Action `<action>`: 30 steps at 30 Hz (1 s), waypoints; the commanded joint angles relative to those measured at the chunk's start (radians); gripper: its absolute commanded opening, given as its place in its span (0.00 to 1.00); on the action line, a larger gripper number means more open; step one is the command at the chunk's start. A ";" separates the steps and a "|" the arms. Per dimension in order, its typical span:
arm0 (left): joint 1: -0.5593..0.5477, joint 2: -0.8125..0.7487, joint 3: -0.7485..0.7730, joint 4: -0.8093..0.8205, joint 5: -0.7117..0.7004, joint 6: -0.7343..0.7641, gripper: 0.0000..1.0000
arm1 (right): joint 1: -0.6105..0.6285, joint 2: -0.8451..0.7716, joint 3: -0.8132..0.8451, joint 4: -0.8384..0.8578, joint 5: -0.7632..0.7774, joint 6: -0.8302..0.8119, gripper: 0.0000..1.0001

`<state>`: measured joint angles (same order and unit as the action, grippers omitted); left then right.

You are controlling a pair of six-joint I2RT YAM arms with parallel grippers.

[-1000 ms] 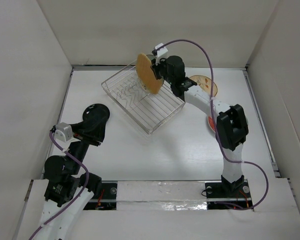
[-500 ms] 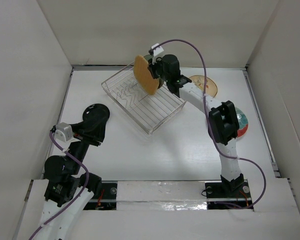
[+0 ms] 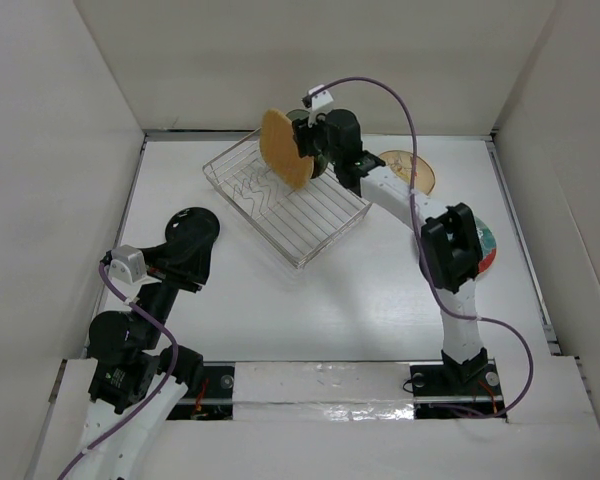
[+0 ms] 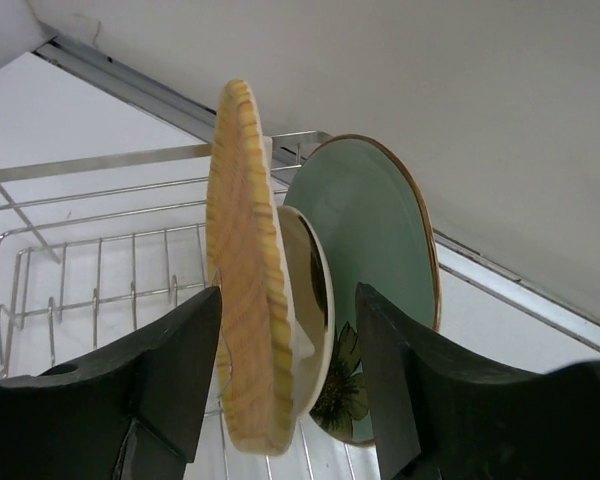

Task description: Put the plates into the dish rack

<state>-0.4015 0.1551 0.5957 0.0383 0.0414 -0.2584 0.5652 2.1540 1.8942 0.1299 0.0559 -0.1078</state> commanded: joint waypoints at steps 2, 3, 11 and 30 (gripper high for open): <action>0.004 0.011 -0.005 0.034 0.003 0.011 0.36 | 0.013 -0.233 -0.068 0.057 0.057 0.039 0.62; 0.004 0.011 -0.005 0.032 0.002 0.011 0.37 | 0.013 -0.271 -0.105 0.066 0.079 0.066 0.58; 0.004 -0.003 -0.007 0.032 0.006 0.007 0.36 | -0.230 -0.637 -0.682 0.142 0.177 0.494 0.00; -0.043 -0.107 -0.007 0.035 0.006 -0.004 0.36 | -1.117 -1.283 -1.511 -0.119 -0.017 0.895 0.76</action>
<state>-0.4381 0.0711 0.5949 0.0326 0.0456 -0.2596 -0.4660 0.8665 0.4015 0.0578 0.2317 0.7685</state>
